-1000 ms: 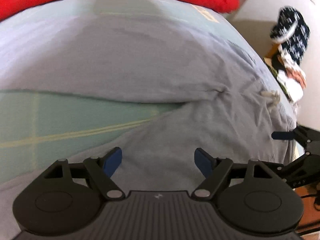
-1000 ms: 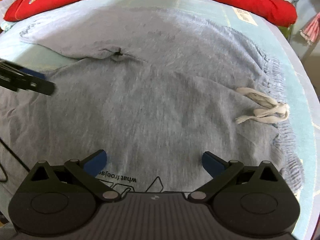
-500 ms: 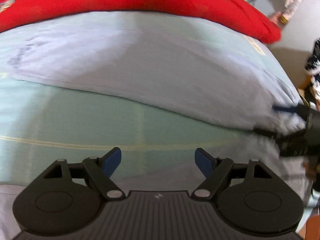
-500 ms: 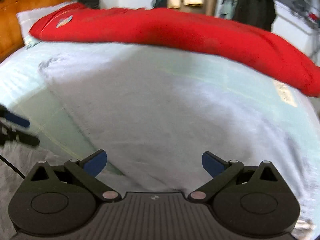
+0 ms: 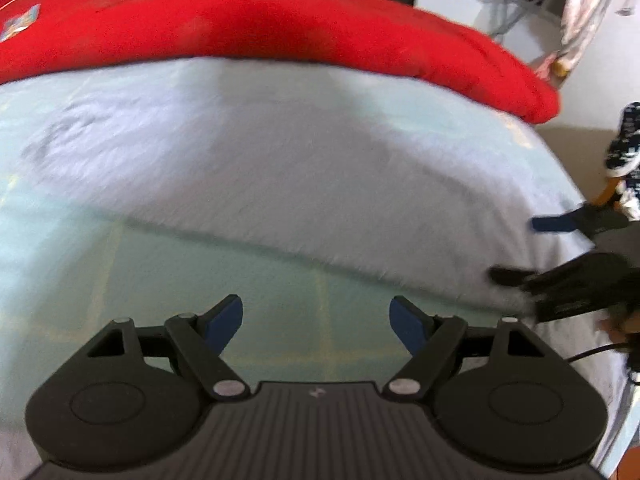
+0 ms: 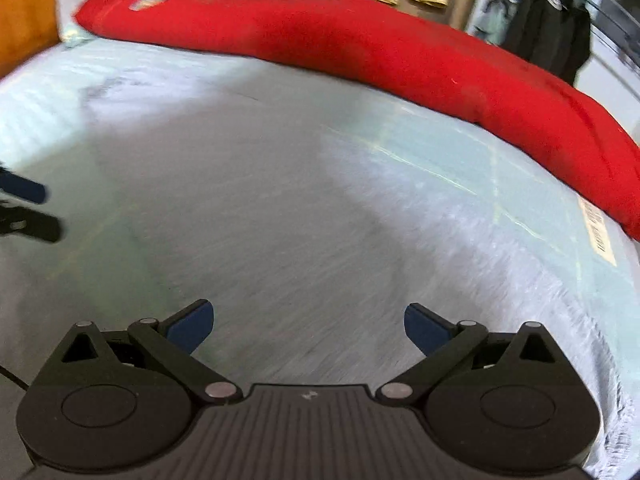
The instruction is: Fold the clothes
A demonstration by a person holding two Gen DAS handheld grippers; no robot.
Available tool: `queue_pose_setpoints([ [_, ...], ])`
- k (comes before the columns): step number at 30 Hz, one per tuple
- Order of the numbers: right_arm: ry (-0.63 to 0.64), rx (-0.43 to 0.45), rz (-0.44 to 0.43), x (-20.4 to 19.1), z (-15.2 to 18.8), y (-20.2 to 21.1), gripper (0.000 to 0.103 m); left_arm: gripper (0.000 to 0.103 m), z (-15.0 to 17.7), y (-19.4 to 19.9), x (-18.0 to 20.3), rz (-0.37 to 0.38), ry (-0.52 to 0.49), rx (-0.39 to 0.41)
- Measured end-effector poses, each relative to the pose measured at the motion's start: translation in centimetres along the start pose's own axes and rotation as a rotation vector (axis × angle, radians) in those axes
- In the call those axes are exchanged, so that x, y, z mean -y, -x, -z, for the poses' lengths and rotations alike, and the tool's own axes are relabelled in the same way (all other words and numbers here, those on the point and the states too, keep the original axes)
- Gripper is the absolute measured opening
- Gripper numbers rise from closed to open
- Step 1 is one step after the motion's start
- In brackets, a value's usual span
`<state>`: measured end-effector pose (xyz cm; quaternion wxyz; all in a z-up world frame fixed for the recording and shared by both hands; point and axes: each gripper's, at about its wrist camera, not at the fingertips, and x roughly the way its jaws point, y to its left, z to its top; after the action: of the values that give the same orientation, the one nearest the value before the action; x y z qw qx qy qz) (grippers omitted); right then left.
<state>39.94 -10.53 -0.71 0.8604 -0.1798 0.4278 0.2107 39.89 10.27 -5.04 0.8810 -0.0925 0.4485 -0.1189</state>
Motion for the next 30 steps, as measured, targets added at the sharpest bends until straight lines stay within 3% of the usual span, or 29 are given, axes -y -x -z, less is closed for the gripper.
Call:
queue_pose_setpoints([
  [2,0.000,-0.009,0.013,-0.2,-0.1,-0.5,0.103,0.082,-1.3,-1.3,0.2,0.041,-0.025,0.021],
  [7,0.025,0.004,-0.011,-1.3,0.1,0.0,0.103,0.081,-4.1,-5.7,0.8,0.012,-0.110,0.035],
  [11,0.025,-0.012,-0.034,-1.4,0.2,0.2,0.103,0.081,-3.5,-7.4,0.2,-0.088,-0.161,-0.061],
  [15,0.026,0.001,-0.023,0.1,-0.6,0.6,0.103,0.083,-1.7,-5.5,-1.8,-0.086,-0.152,-0.090],
  [20,-0.025,0.014,-0.012,2.8,-1.5,0.3,0.103,0.083,-3.5,-4.5,-2.2,-0.083,-0.117,-0.065],
  [25,-0.108,0.016,-0.122,4.6,-3.4,-1.4,0.103,0.083,-5.7,-6.2,-0.9,-0.062,-0.144,-0.010],
  [28,-0.154,0.019,-0.146,5.8,-4.9,-2.9,0.103,0.083,-5.2,-8.4,-1.9,-0.064,-0.117,-0.074],
  [30,-0.188,0.016,-0.136,6.9,-5.7,-3.9,0.103,0.084,-4.5,-8.6,-2.5,-0.053,-0.109,-0.066],
])
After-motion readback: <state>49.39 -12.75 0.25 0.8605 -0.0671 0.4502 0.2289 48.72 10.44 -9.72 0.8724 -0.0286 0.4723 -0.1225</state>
